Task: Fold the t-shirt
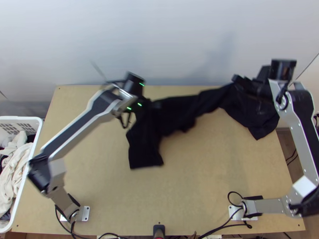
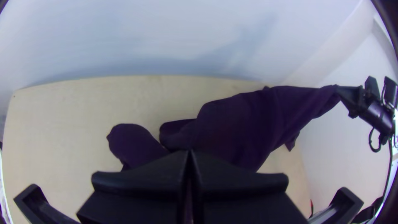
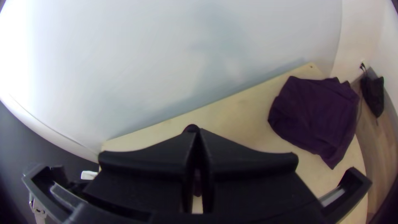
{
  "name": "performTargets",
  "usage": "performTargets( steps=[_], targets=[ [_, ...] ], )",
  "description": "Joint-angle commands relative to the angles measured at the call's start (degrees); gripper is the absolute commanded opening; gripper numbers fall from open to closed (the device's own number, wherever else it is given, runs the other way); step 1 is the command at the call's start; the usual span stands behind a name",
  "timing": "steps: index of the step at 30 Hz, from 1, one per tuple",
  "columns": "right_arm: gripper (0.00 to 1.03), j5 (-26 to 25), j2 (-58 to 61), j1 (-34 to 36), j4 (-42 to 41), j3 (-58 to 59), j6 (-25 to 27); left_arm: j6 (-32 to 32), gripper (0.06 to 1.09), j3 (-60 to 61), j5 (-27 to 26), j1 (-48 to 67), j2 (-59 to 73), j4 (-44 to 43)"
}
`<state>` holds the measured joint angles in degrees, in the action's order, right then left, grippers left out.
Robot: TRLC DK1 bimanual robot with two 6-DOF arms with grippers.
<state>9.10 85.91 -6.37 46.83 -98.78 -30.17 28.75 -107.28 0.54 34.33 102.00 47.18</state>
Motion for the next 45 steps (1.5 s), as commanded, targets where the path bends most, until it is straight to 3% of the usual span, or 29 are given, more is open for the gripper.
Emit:
performTargets(
  steps=[1, 9, 13, 16, 19, 26, 31, 42, 45],
  targets=[
    [0.03, 0.13, 9.36, -4.70, 3.01, -18.38, -0.68, 1.39, 0.10, -2.58, 0.34, -7.08, -10.15, 1.86],
    [0.03, 0.04, 12.88, -3.74, 7.14, -31.56, -1.91, 0.69, 0.10, -8.38, 0.52, -9.28, -13.31, 6.00],
    [0.03, 0.39, 10.95, -3.21, 8.89, -31.56, -1.64, 0.78, 0.10, -7.15, -7.74, -8.22, -13.93, 12.68],
    [0.03, 1.62, 8.75, -2.86, 10.39, -30.15, -1.12, 0.43, 0.10, -4.51, -8.36, -2.77, -16.30, 13.73],
    [0.03, 4.34, 5.67, -2.95, 12.76, -26.55, -0.32, 0.43, 0.10, -1.17, -8.36, 1.97, -18.06, 14.26],
    [0.03, 10.76, -6.19, -2.86, 13.20, -5.02, 4.60, -0.10, 0.10, 16.49, -8.53, 12.43, -20.70, 12.76],
    [0.03, 12.78, -11.73, -1.54, 14.78, 4.92, 7.23, -1.07, 0.10, 28.53, -8.53, 17.62, -20.35, 5.03],
    [0.03, 12.87, -16.30, 7.43, 22.08, 13.70, 12.68, 0.87, 0.11, 26.95, -9.50, 28.69, -9.36, -1.74],
    [0.03, 12.61, -16.48, 10.06, 23.48, 16.60, 15.67, 1.31, 0.18, 25.02, -9.94, 31.42, -6.11, -2.62]
  ],
)
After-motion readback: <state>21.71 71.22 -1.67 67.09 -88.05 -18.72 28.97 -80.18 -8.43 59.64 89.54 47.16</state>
